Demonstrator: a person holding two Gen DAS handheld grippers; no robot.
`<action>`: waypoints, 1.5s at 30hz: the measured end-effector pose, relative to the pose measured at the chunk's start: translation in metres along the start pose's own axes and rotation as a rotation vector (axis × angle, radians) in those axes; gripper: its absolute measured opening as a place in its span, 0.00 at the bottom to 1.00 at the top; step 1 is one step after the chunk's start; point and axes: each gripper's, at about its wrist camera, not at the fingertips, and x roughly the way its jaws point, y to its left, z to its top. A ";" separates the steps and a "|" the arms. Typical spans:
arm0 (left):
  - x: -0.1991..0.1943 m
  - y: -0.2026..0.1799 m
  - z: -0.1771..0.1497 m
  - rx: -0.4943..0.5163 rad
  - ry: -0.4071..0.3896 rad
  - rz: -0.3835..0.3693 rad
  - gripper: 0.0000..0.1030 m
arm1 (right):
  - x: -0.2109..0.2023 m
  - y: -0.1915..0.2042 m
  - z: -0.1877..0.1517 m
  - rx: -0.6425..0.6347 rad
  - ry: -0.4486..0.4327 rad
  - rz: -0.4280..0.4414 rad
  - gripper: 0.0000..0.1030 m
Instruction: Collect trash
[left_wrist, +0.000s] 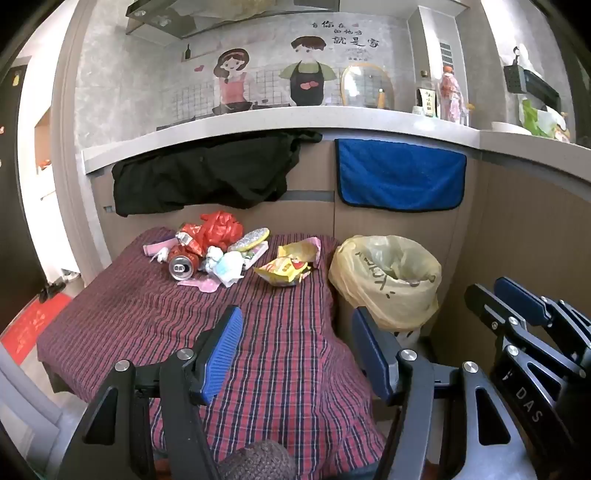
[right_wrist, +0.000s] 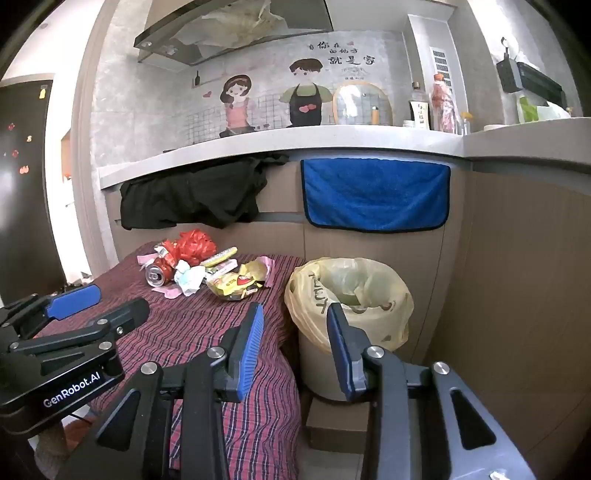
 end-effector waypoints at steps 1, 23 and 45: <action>0.000 0.000 0.000 0.000 0.001 0.000 0.60 | 0.000 0.000 0.000 -0.001 0.001 0.000 0.33; 0.000 -0.001 0.000 -0.006 -0.006 -0.005 0.60 | -0.004 0.000 0.000 0.002 -0.001 -0.002 0.33; -0.014 0.000 0.010 -0.007 -0.016 -0.006 0.60 | 0.000 0.000 -0.004 0.002 -0.006 -0.006 0.33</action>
